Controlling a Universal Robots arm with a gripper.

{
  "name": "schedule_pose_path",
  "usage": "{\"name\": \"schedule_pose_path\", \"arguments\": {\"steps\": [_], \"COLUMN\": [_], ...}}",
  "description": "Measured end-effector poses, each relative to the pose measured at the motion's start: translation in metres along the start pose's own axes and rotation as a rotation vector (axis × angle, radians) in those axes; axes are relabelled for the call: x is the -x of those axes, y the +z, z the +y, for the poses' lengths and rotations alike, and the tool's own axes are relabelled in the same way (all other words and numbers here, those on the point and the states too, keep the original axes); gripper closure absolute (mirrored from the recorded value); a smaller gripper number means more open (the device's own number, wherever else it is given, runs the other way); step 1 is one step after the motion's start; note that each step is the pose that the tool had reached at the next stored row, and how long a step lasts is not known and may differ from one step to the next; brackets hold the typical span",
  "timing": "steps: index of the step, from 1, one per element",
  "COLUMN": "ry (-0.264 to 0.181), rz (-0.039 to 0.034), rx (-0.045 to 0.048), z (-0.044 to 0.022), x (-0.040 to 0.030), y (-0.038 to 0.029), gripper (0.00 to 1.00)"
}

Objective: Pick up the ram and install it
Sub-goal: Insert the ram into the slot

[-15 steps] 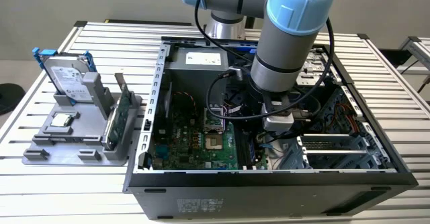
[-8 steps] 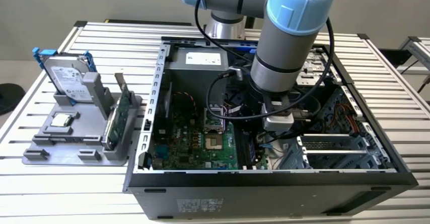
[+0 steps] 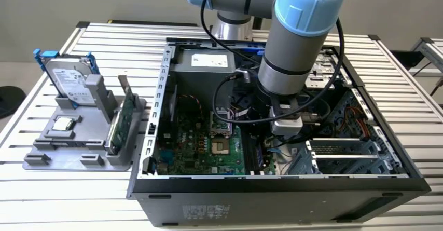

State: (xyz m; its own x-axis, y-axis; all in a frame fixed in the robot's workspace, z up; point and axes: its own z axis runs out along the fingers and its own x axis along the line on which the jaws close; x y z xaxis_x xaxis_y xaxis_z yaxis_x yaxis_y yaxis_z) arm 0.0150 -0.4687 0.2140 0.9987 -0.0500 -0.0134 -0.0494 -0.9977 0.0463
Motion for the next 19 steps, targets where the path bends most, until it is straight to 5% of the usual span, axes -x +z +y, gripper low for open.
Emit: {"name": "schedule_pose_path", "arguments": {"steps": [19], "ry": [-0.002], "rz": [-0.0009], "rx": [0.0001], "z": [-0.0001], "x": [-0.0017], "y": [-0.0012], "gripper": [1.00]}}
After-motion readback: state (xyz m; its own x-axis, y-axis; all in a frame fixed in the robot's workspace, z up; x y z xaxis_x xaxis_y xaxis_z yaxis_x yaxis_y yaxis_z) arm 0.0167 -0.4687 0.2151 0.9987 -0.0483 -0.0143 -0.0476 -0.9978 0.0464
